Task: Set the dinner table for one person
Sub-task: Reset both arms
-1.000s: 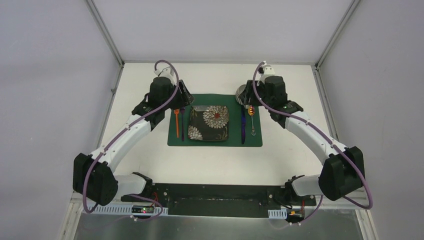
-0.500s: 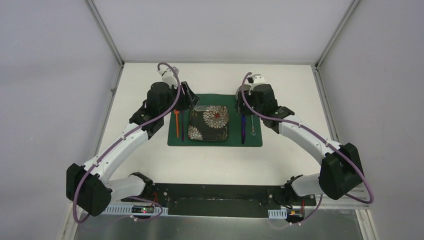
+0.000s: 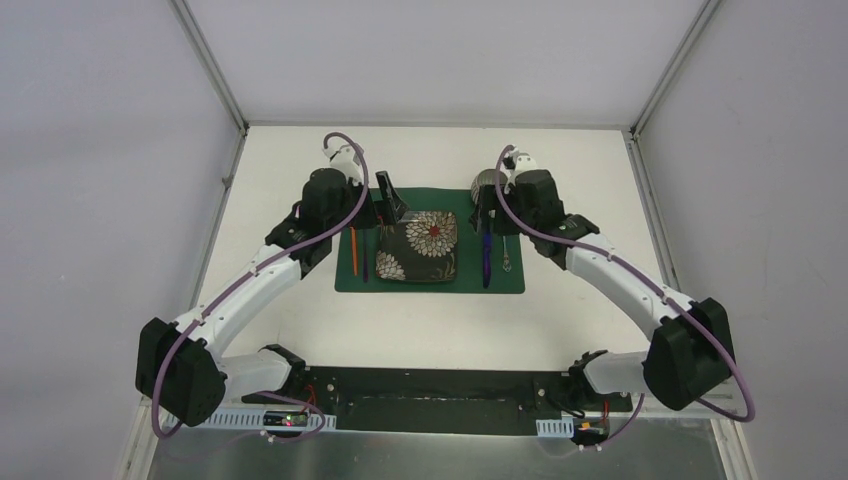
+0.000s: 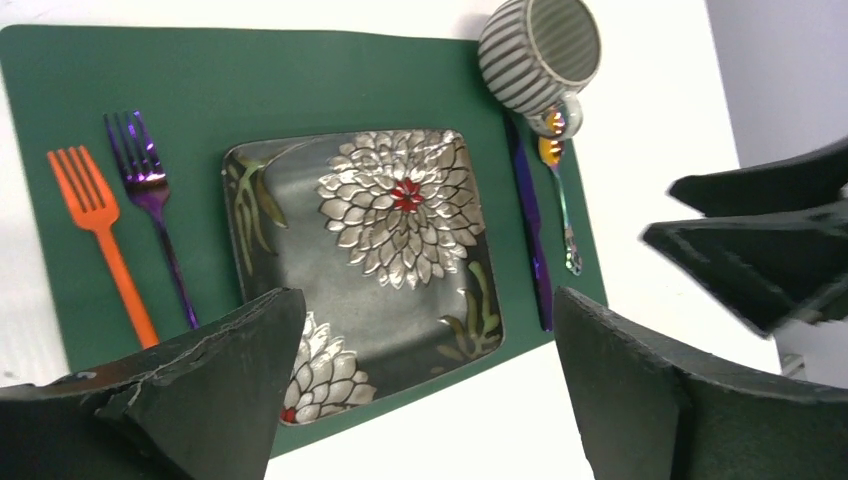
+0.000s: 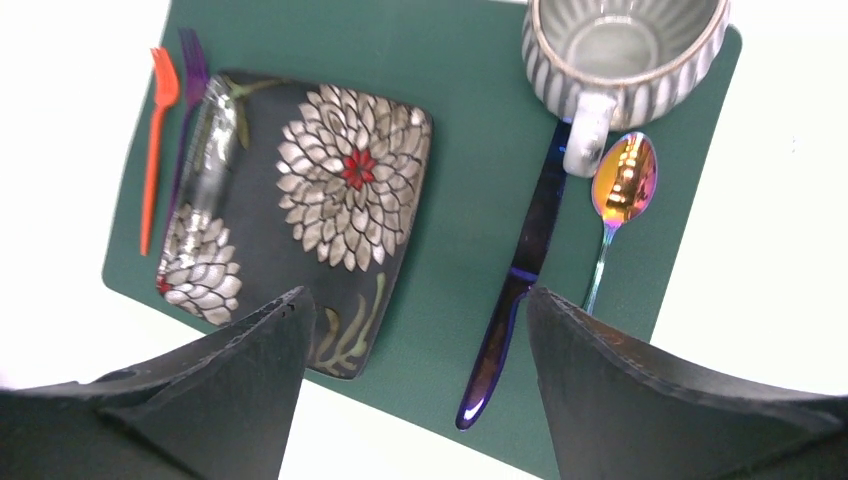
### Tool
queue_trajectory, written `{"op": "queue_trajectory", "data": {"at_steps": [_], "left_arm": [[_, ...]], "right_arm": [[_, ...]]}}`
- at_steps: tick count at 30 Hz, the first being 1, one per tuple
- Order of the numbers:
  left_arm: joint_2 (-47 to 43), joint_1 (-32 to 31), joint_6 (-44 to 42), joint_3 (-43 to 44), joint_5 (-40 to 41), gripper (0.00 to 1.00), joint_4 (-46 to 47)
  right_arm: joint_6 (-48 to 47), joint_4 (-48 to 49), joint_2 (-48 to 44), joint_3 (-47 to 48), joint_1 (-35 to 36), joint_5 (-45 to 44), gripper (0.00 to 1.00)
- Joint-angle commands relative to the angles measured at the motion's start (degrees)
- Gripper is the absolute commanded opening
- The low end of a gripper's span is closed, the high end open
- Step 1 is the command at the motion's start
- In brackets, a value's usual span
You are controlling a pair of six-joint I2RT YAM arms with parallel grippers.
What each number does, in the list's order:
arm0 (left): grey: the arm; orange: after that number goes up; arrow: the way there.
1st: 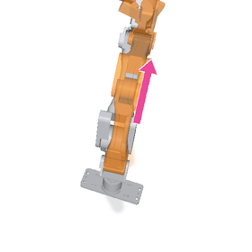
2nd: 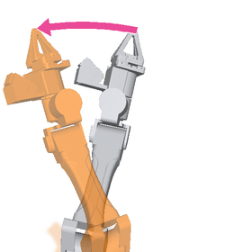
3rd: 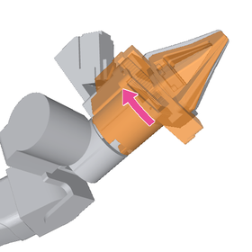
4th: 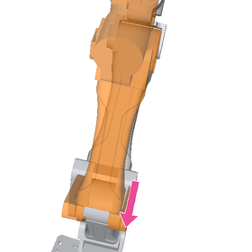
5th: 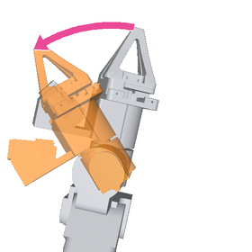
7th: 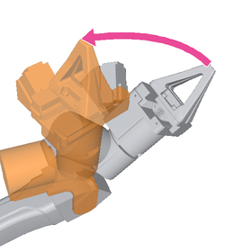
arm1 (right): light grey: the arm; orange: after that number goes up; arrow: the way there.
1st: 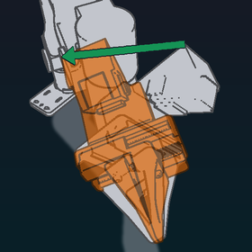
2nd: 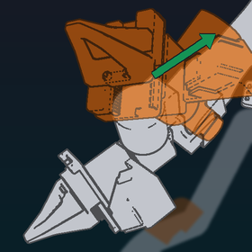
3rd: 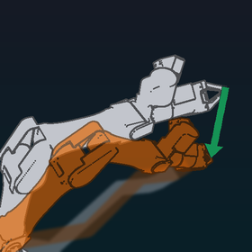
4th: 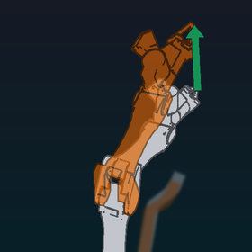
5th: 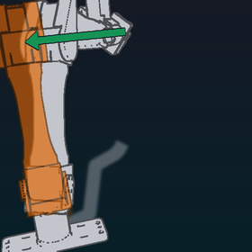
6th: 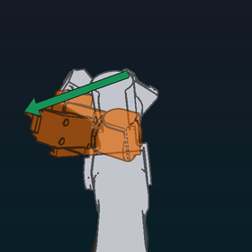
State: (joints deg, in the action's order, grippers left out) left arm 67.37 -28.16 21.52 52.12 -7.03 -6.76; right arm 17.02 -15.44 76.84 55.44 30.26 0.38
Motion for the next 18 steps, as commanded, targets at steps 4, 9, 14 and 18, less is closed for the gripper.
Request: {"op": "queue_trajectory", "data": {"at_steps": [4,9,14,18], "left_arm": [[-1.28,-0.40,-2.21,4.05,2.39,0.99,-2.72],[-1.46,-0.40,-2.53,4.47,2.40,0.99,-3.58],[-2.45,-0.41,-2.26,3.33,2.78,0.99,-3.70],[-3.09,-0.43,-2.34,3.11,2.86,0.99,-4.13]], "right_arm": [[-0.83,0.59,-6.30,3.82,0.24,-2.30,0.81],[-0.62,0.28,-5.73,4.09,0.24,-1.79,0.82],[-1.05,0.85,-5.59,2.78,0.24,-1.33,0.80],[-0.56,1.24,-7.47,1.94,0.24,-3.85,0.83]]}}
